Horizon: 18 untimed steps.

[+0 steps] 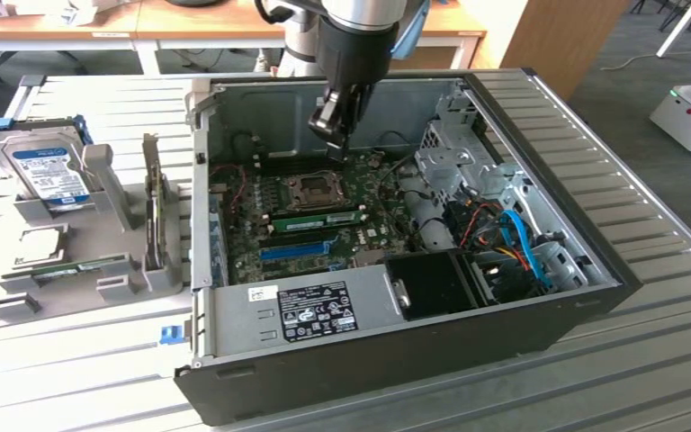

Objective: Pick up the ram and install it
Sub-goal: 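Press down the ram until it locks into place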

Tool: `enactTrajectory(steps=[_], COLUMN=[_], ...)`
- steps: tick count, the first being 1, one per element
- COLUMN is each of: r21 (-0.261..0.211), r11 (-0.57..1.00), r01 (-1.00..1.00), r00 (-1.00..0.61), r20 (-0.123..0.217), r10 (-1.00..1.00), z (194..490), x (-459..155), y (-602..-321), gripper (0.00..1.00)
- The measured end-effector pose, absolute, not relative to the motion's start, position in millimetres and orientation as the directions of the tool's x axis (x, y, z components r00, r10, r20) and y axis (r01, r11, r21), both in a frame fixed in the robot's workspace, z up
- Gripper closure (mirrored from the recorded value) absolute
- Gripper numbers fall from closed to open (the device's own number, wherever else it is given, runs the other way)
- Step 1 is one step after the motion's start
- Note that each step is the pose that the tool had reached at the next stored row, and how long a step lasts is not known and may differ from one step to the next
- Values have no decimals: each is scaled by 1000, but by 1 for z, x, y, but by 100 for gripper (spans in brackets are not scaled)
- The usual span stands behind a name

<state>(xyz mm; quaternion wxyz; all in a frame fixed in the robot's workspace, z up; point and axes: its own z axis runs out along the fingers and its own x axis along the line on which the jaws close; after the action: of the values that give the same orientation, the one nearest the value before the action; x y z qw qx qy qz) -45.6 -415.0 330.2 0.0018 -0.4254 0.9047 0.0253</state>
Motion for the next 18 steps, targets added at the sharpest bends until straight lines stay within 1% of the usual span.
enactTrajectory(steps=[8, 18], r21=[44, 44], r11=[696, 801], r01=[-717, -598], r00=[-697, -802], r20=[-25, -25], r10=[-716, -597], z=[330, 330], x=[-46, -46], y=[-415, -415], gripper=[89, 89])
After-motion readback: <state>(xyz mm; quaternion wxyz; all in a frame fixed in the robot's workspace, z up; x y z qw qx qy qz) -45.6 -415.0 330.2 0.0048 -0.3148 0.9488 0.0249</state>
